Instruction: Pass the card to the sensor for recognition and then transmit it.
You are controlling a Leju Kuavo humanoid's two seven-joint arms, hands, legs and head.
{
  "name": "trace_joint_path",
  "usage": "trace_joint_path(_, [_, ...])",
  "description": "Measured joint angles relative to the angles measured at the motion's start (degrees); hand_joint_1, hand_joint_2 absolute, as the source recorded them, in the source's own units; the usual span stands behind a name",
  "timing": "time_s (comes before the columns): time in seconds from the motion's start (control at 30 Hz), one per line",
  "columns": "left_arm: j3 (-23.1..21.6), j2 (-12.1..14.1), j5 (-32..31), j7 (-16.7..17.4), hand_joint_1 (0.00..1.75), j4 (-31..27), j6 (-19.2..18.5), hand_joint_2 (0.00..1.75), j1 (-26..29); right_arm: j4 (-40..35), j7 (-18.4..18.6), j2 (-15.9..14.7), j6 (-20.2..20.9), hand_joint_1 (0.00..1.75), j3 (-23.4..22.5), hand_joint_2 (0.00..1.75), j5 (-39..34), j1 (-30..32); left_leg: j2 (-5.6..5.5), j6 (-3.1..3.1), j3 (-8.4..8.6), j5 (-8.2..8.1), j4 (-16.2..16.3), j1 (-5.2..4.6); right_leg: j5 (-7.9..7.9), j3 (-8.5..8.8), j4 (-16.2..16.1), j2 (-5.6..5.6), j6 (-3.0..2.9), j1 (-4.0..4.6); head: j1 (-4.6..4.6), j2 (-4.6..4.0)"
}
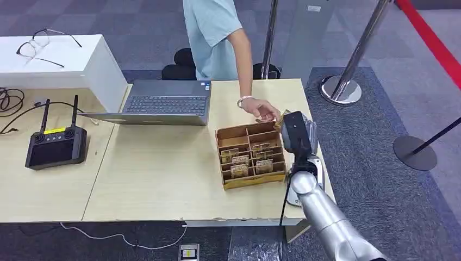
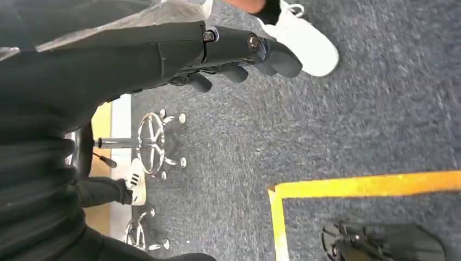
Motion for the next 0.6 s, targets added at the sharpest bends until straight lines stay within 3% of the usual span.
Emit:
trace_joint_path(0.2, [-0.2,-0.4,-0.6,-2.5,0.0,0.0,0.6,1.75,0.0,-1.3,3.8,-3.5,0.0,1.75,0.0,1.75,0.9,0.1,0.0,0.0,0.02,0.0,0.0,0.0,0.0,0.0,0.0,0.0,0.0,0.0,0.0,0.0])
trace_joint_path(0.6, [-0.3,-1.4,-0.5,-3.4,0.0,0.0,0.0,1.75,0.1,-10.0,12.3,-8.0,0.0,1.75,1.0,1.75,6.7,-0.9,0.0,0.0,0.0,0.0,0.0,0.0,0.0,0.02,0.0,0.0,0.0,0.01,0.0,0.0])
